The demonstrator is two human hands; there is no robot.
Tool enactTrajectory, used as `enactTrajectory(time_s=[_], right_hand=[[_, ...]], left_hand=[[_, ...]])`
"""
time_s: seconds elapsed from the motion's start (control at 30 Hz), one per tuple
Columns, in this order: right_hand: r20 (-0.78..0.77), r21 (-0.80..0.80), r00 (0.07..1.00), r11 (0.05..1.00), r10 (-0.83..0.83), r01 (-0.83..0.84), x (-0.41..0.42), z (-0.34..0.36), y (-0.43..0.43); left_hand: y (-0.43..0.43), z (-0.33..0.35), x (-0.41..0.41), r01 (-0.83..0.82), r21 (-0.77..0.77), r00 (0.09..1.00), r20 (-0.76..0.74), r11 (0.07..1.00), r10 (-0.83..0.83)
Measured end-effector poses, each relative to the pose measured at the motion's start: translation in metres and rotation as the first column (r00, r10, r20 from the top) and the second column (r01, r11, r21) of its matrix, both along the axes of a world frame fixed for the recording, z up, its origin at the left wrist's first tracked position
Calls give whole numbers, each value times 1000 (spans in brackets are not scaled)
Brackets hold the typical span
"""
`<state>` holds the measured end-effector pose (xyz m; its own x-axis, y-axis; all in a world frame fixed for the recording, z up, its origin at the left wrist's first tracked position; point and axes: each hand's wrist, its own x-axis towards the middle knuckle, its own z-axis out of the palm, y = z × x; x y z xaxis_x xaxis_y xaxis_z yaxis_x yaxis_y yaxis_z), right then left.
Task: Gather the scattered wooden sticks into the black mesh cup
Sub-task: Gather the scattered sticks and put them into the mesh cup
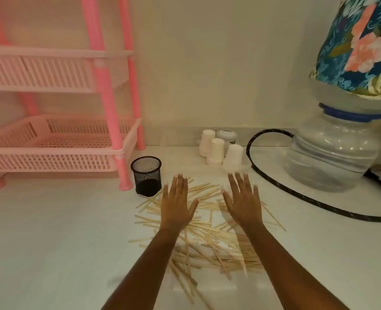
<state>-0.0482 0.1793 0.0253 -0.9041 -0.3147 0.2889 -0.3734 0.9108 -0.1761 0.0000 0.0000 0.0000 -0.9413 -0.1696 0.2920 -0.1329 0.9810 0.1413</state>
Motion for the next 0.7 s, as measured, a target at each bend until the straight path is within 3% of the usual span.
enactTrajectory(time_s=[0.17,0.33,0.7], right_hand=[[228,40,974,999,7,-17,8,-33,0],[276,75,961,997,9,-31,13,-44,-2],[300,38,954,999,-5,-6,13,-51,-3]], left_hand=[[-1,-19,4,37,88,983,176,995,-52],[-2,-27,3,46,117,955,286,992,-78],[-3,-38,0,44,147,964,253,988,-80]])
